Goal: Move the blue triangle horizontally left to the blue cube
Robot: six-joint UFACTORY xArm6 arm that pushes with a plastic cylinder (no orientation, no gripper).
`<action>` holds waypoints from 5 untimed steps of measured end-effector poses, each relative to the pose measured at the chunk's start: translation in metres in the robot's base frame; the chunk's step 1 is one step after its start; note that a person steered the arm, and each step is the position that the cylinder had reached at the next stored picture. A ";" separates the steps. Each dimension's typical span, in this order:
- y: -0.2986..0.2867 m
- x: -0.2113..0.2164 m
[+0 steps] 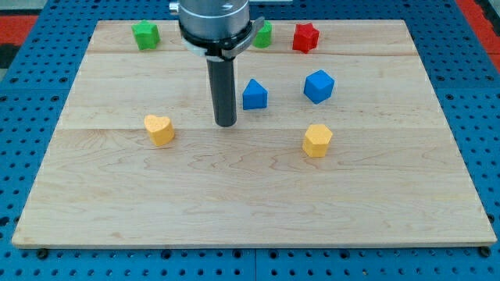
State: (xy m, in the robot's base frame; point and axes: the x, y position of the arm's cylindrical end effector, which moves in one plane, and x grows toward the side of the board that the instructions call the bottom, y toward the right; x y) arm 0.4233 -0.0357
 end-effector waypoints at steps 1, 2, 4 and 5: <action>0.019 -0.015; 0.027 -0.015; 0.035 -0.018; 0.039 -0.017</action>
